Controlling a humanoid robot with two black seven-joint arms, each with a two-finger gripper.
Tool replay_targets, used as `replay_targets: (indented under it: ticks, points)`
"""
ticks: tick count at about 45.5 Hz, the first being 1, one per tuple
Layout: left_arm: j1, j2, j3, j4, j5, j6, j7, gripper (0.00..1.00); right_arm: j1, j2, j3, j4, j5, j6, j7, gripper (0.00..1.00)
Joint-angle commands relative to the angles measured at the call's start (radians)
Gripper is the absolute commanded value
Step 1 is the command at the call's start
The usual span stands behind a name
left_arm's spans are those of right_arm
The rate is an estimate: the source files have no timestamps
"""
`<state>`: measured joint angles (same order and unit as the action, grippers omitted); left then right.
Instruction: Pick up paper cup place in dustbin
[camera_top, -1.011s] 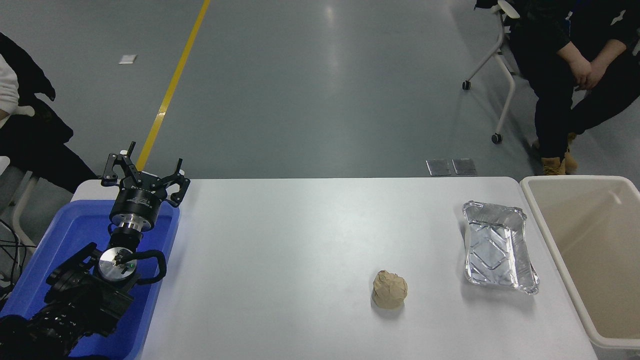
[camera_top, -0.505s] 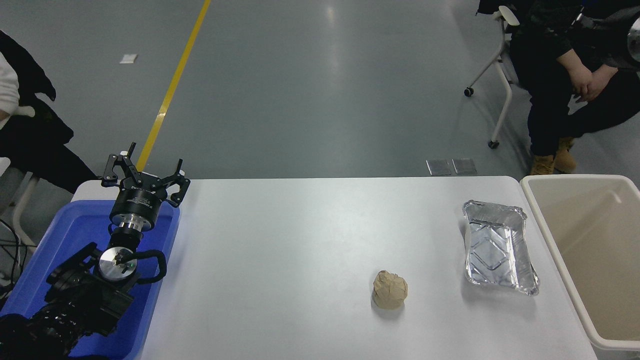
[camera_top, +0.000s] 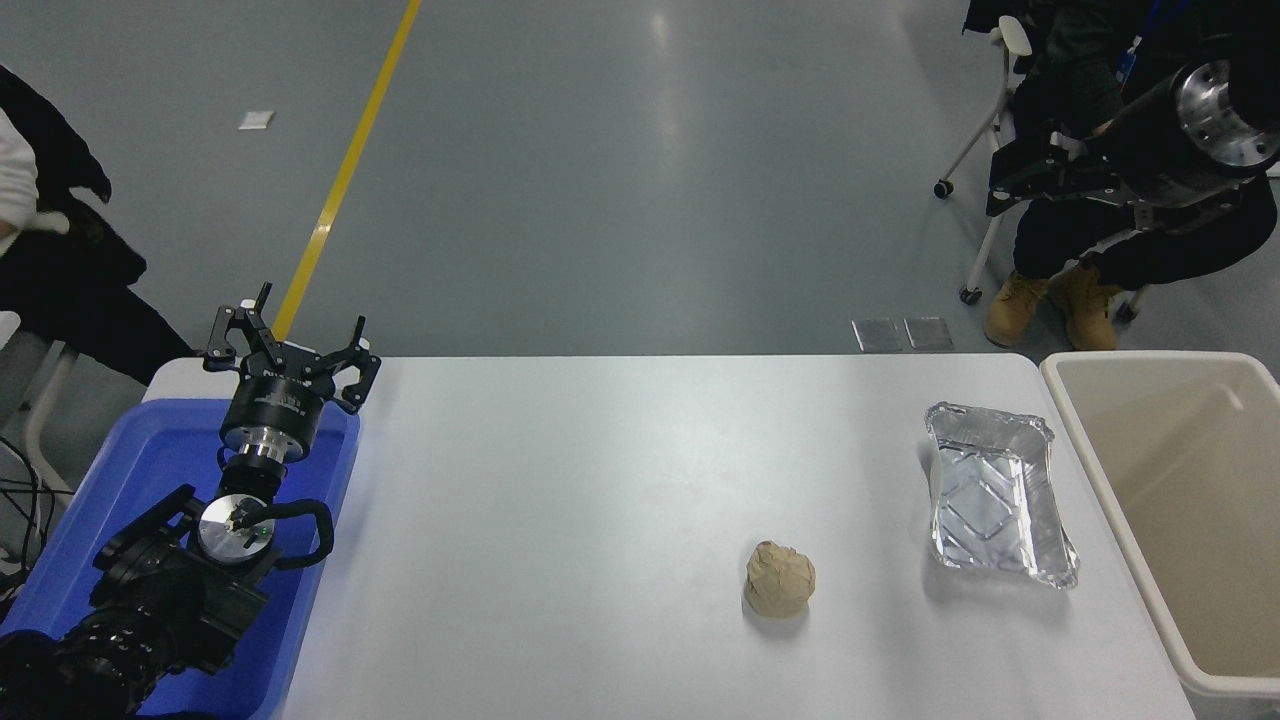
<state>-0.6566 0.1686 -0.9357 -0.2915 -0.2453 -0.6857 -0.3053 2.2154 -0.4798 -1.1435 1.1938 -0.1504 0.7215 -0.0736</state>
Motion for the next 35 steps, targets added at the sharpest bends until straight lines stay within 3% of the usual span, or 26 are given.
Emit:
replay_targets:
  ticks: [1, 17, 35]
  points:
    - [0.0, 0.0, 0.0, 0.0, 0.0, 0.0, 0.0, 0.99, 0.073, 0.041, -0.016, 0.133, 0.0, 0.064, 0.0, 1.0]
    - [0.0, -0.001, 0.0, 0.0, 0.0, 0.002, 0.0, 0.99, 0.047, 0.161, -0.009, 0.15, 0.0, 0.064, 0.0, 1.0]
    - [0.0, 0.0, 0.0, 0.0, 0.0, 0.002, 0.0, 0.99, 0.001, 0.172, -0.002, 0.147, 0.003, 0.064, 0.0, 1.0]
